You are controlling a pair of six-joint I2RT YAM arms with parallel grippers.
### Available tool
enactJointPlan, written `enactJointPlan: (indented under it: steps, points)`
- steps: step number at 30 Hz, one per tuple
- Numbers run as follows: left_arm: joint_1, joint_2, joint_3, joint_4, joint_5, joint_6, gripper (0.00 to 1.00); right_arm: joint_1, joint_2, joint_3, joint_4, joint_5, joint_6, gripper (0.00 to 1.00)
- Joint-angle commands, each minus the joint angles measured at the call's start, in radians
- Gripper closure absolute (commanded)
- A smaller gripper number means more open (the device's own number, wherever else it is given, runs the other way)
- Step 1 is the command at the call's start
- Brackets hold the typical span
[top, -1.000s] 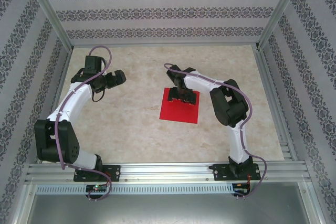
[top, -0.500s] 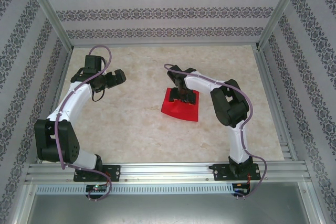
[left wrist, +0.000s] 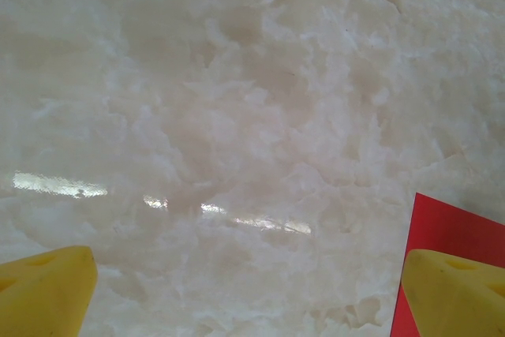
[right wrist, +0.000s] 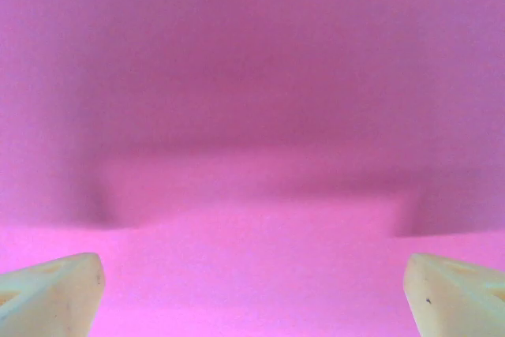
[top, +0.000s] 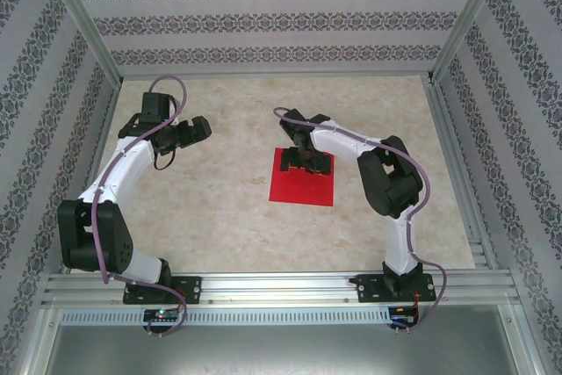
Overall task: Fold a paper plane with a square sheet of paper (pick it up from the middle)
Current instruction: Fold the square sheet of paper in half at the center of the table.
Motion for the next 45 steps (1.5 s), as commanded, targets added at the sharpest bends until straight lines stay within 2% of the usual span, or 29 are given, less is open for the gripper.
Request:
enactJointPlan:
  steps: [1, 12, 20, 26, 29, 33, 35, 41, 45]
  points:
    - [-0.007, 0.008, 0.027, -0.027, 0.013, -0.012, 0.0, 0.018, 0.005, -0.033, -0.006, -0.025, 0.015, 0.02]
    - [-0.007, 0.013, 0.025, -0.029, 0.013, -0.012, 0.0, 0.023, 0.063, -0.062, -0.004, -0.019, 0.019, 0.07]
    - [-0.007, 0.019, 0.023, -0.028, 0.02, -0.018, 0.0, 0.007, 0.066, -0.123, 0.043, -0.027, 0.026, 0.2]
    - [-0.007, 0.031, 0.009, -0.019, 0.057, -0.036, 0.0, 0.005, -0.026, -0.14, 0.12, -0.066, 0.005, 0.34]
    - [-0.007, 0.035, -0.016, 0.003, 0.096, -0.062, 0.01, 0.008, -0.094, -0.153, 0.203, -0.135, -0.011, 0.45]
    - [-0.009, 0.037, -0.083, 0.081, 0.201, -0.115, 0.11, 0.016, -0.179, -0.193, 0.349, -0.272, -0.006, 0.69]
    - [-0.01, 0.039, -0.123, 0.131, 0.258, -0.144, 0.15, 0.017, -0.214, -0.229, 0.449, -0.361, 0.014, 0.76]
    - [-0.056, 0.044, -0.208, 0.255, 0.366, -0.207, 0.23, 0.02, -0.28, -0.348, 0.793, -0.588, 0.121, 0.77]
    - [-0.108, 0.055, -0.244, 0.322, 0.389, -0.244, 0.24, 0.017, -0.256, -0.396, 0.868, -0.62, 0.163, 0.75]
